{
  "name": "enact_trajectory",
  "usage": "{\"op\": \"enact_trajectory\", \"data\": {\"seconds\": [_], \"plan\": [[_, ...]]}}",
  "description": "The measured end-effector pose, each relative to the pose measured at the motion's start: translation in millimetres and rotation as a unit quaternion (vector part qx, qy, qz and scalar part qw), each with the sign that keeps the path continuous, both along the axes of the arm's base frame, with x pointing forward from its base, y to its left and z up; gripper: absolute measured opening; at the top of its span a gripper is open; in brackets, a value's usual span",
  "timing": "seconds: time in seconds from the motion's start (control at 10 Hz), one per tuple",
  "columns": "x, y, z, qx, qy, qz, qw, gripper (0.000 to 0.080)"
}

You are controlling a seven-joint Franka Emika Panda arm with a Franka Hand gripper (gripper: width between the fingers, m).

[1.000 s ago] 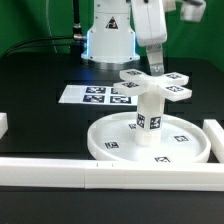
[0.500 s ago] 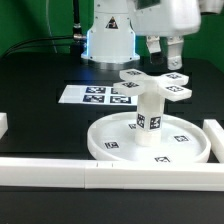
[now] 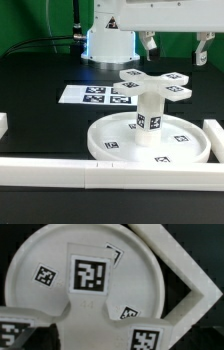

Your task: Assemble round table

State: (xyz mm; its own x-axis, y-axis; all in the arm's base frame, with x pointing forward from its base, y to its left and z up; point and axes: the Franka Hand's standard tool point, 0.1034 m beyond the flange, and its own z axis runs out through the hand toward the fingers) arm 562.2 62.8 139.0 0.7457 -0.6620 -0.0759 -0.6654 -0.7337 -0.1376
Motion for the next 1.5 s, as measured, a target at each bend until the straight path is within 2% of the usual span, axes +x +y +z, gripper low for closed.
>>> {"op": "enact_trajectory", "data": {"seconds": [0.3,0.5,0.7,1.1,1.4,1.5], "plan": [[-0.1,-0.5,-0.2,-0.005,-0.016,0.105,0.994,0.0649],[2.1,-3.4,1.6,-0.033,-0.03,0.244,0.969,0.0649],[0.8,-5.3,0.7,-0.034,-0.034,0.357,0.933,0.0649],[1.6,-6.9,0.4,-0.038,-0.05,0.481,0.875,0.0649],[0.6,-16.2,-5.5,-0.038,-0.066,0.643,0.762,0.0649],[0.2,-16.6,-6.3,-0.041,-0.068,0.696,0.713,0.0649]]}}
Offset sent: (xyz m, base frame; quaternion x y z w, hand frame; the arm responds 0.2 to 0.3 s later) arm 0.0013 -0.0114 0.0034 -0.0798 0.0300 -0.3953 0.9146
